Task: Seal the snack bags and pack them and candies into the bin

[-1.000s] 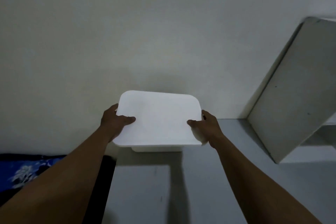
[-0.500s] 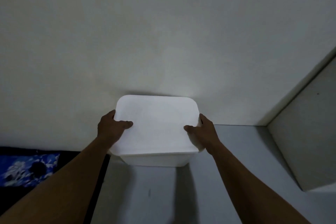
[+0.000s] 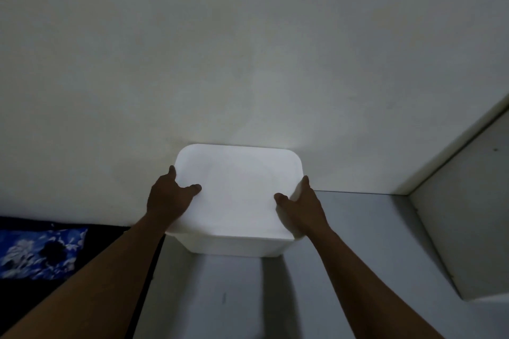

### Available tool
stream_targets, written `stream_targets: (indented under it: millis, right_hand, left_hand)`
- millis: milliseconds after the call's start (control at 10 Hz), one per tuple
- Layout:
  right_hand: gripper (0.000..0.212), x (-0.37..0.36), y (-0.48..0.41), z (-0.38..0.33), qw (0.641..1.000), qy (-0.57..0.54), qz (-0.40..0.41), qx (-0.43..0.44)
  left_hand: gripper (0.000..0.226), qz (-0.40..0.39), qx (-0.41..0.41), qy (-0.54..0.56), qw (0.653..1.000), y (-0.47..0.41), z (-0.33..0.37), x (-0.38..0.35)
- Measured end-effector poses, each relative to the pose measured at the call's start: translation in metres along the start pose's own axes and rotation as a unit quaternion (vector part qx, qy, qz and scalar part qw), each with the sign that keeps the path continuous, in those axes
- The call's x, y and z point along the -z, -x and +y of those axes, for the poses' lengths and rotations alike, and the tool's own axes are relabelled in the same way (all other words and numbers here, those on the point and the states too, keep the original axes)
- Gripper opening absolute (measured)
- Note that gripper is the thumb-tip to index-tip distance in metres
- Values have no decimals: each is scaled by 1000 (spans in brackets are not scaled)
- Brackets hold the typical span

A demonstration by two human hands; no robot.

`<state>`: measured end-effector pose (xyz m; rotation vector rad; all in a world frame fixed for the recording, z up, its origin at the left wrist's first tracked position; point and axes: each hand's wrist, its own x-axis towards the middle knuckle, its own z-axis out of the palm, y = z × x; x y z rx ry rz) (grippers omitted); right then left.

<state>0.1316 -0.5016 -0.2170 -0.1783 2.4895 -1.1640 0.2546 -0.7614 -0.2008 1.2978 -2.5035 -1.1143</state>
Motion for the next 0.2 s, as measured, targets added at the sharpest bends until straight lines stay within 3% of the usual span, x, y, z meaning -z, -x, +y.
stream_targets:
  millis: [200]
  right_hand:
    - [109,11,11,-3,1000,10,3,8]
  left_hand:
    - [83,18,-30,-9,999,14,-2,-6]
